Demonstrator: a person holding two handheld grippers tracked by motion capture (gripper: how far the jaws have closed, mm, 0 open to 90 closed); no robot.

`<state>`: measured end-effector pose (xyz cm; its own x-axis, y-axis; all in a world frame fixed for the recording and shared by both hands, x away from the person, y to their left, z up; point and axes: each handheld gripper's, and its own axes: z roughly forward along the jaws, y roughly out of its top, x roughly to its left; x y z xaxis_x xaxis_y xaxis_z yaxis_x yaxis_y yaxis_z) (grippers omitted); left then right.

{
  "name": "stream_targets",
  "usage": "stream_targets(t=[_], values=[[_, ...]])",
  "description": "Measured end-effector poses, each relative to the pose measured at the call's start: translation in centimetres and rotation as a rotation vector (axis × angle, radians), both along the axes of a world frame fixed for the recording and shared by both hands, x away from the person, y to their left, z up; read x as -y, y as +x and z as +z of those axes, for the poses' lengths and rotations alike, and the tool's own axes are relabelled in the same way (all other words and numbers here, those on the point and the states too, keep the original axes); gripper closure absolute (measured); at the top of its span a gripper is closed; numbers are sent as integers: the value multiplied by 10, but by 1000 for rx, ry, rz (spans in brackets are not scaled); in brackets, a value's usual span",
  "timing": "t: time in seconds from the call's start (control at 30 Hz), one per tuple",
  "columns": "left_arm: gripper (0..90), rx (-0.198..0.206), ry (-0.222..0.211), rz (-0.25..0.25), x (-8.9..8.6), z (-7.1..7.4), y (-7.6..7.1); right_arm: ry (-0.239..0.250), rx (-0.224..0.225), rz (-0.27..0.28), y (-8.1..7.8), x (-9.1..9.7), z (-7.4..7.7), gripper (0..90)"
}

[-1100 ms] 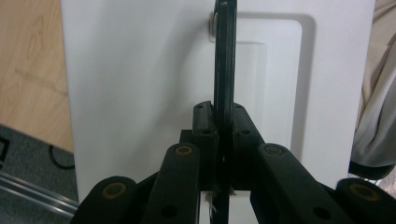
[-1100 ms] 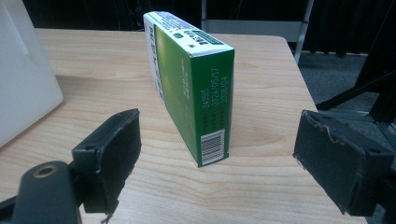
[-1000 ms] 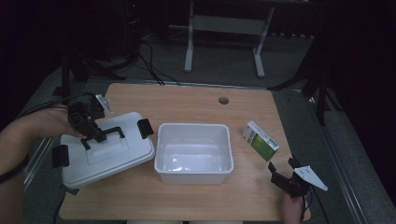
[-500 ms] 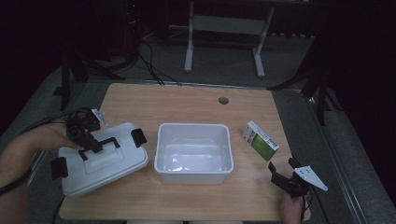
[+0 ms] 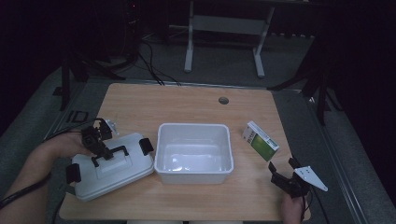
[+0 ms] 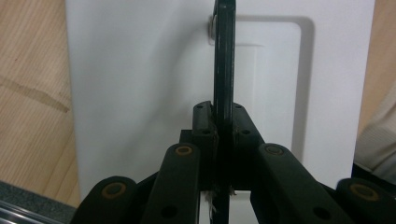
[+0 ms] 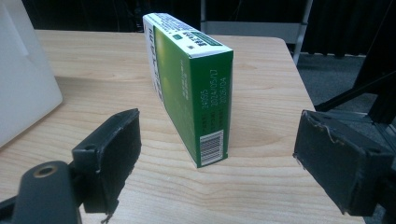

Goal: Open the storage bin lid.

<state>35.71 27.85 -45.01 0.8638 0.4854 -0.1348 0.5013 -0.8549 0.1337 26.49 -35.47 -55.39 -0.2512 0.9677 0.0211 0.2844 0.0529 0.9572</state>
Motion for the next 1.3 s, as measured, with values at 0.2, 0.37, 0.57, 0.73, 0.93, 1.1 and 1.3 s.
stream_targets(t=[0.2, 0.37, 0.57, 0.73, 0.93, 1.1, 1.3], values=[[839, -8, 4, 0, 4, -12, 4, -1, 0, -2, 0, 0, 0, 142], [839, -16, 1, -7, 9, -22, 6, 4, 0, -1, 0, 0, 0, 142], [839, -16, -8, -13, 12, -30, 8, 9, -2, -3, 0, 1, 0, 142], [837, -6, -24, -3, 11, -32, 9, 19, -5, -2, 0, 2, 0, 142], [637, 43, -1, 37, 9, -35, 12, 11, -8, 1, 0, 1, 0, 142], [379, 69, -2, 68, 7, -34, 11, 23, -11, 9, 1, 2, 0, 141], [234, 69, -13, 56, 7, -31, 7, 43, -37, 38, 2, 4, 2, 139]])
